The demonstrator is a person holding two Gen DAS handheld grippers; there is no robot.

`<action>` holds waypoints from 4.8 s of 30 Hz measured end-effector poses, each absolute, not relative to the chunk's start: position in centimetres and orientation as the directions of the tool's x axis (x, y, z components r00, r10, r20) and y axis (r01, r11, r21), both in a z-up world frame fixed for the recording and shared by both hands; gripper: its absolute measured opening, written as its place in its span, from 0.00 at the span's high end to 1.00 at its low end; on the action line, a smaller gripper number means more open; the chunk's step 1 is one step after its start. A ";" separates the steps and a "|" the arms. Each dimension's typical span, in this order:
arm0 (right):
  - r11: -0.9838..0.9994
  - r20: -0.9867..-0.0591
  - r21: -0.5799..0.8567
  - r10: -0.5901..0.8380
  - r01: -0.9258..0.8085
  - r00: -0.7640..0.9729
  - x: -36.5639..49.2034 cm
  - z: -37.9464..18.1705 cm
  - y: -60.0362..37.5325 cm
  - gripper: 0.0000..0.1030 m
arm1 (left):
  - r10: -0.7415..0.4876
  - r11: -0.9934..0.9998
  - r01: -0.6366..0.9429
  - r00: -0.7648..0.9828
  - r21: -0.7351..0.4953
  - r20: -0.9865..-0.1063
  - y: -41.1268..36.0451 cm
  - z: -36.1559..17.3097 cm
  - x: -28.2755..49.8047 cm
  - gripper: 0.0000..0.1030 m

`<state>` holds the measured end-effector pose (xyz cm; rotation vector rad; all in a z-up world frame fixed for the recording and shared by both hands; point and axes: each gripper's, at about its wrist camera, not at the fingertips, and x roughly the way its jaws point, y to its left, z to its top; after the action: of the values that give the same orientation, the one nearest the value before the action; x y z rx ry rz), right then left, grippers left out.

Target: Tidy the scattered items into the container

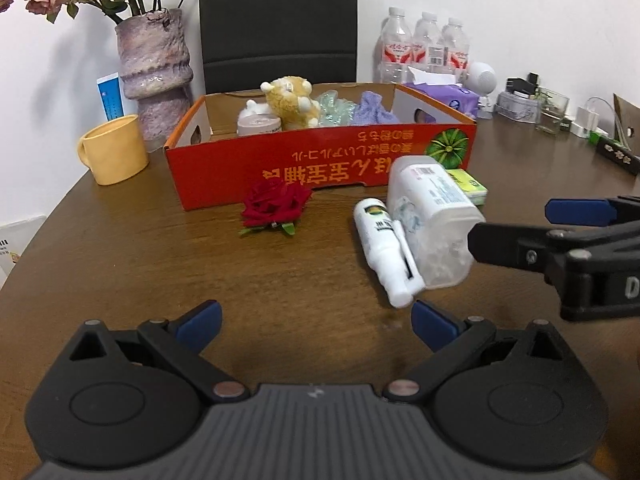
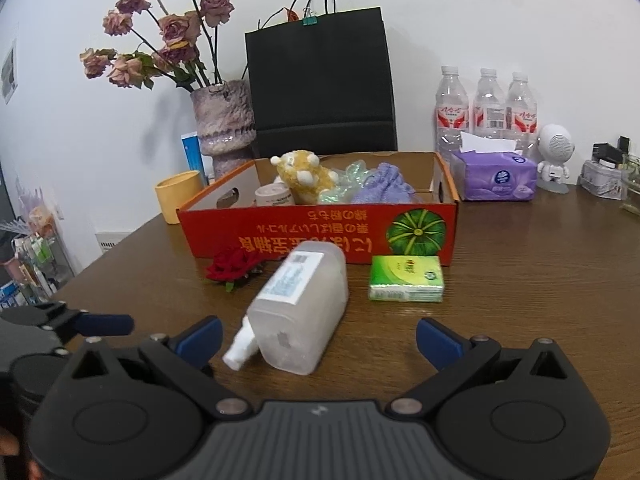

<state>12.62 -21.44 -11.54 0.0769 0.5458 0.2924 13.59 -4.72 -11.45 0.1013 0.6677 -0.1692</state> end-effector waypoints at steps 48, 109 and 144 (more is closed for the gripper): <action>0.951 -0.526 0.265 0.280 -0.158 0.803 17.1 -14.5 -22.0 0.47 | -0.199 0.966 0.259 0.774 0.014 -0.601 -7.7 -13.0 18.7 0.79; 0.954 -0.447 0.246 0.269 -0.171 0.853 14.5 -13.9 -22.4 0.62 | -0.231 0.970 0.233 0.812 -0.065 -0.536 -5.5 -12.1 16.5 0.81; 0.962 -0.359 0.189 0.252 -0.195 0.899 10.1 -6.5 -23.9 0.63 | -0.234 0.972 0.217 0.880 -0.089 -0.414 -3.5 -5.2 11.2 0.82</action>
<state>10.08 -23.86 -6.54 0.1501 0.3910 0.2323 11.23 -3.46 -5.21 -0.0403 0.4365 -0.2350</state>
